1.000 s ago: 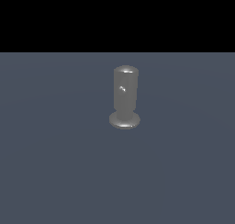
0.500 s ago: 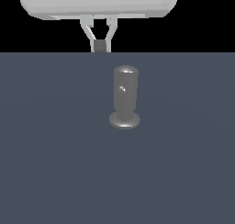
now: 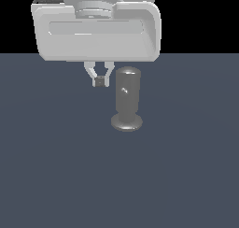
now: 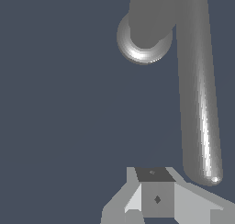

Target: Turn on the faucet by rotating a designated handle.

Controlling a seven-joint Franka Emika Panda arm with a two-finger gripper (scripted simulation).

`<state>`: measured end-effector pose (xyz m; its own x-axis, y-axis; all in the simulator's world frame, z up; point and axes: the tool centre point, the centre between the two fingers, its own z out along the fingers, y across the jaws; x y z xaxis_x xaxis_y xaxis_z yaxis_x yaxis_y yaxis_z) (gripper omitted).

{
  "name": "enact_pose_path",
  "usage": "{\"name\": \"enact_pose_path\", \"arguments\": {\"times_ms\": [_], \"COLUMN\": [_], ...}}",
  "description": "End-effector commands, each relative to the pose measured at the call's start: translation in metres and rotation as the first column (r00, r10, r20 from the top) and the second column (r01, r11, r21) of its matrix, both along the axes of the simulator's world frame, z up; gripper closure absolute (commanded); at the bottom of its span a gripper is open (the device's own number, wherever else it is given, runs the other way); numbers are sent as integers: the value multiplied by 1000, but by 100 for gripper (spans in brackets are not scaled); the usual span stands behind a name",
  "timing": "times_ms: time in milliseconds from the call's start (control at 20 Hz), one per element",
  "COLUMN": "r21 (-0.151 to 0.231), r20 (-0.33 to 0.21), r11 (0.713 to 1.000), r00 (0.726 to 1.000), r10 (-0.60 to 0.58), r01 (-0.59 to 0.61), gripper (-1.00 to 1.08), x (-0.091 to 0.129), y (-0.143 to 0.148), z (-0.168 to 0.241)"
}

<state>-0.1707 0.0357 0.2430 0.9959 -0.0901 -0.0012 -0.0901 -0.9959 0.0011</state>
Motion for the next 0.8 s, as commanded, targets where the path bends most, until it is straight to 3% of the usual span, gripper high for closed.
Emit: {"name": "enact_pose_path", "arguments": {"times_ms": [0,600,750], "r21": [1,1,1], "r20": [1,1,1], "r11": [1000,1000,1000], "r00": [1000,1000,1000], "r10": [-4,-9,-9], "r01": [4,9,9], "gripper": [108,108,108], "x": [4,9,11], "y": [2,3,-13], "z": [-9,-21,-21]}}
